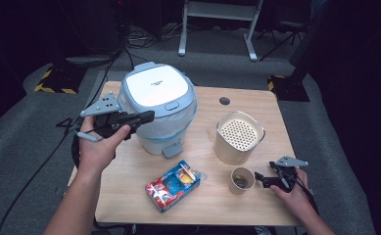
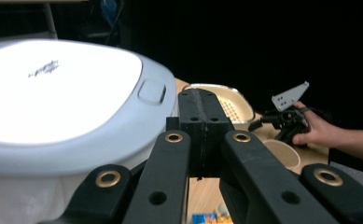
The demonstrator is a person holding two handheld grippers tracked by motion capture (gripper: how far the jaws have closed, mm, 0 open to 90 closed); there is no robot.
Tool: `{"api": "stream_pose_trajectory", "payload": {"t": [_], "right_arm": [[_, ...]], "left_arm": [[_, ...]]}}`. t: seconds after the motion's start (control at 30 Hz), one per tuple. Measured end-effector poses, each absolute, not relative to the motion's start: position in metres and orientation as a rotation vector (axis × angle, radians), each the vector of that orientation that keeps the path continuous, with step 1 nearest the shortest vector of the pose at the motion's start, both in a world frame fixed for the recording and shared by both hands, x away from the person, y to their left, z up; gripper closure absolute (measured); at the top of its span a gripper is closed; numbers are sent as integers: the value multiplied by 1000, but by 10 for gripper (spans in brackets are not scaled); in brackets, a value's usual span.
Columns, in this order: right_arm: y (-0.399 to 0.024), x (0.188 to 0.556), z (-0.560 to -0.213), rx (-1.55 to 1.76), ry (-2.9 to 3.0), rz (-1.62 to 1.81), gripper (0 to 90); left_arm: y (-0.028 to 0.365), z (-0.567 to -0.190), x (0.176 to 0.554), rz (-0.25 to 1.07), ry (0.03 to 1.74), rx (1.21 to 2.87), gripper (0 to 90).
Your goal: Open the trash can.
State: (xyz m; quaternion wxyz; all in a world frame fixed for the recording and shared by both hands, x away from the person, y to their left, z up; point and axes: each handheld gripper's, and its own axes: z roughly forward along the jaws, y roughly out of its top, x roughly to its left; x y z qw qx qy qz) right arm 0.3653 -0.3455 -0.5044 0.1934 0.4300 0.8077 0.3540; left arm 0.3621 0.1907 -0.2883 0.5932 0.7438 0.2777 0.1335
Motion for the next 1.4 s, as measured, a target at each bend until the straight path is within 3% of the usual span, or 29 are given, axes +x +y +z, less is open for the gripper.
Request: {"api": "stream_pose_trajectory", "payload": {"t": [0.7, 1.13, 1.27, 1.4], "right_arm": [[-346, 365, -504, 1206, 2266, 993, 165], [-345, 365, -504, 1207, 2266, 993, 165], [-345, 365, -504, 1207, 2266, 993, 165], [-345, 365, -504, 1206, 2266, 993, 165]], "left_arm": [[144, -287, 407, 386, 693, 1860, 900], [135, -288, 411, 433, 716, 1911, 900], [130, -286, 409, 509, 738, 1933, 900], [131, -287, 410, 478, 748, 1914, 900]]}}
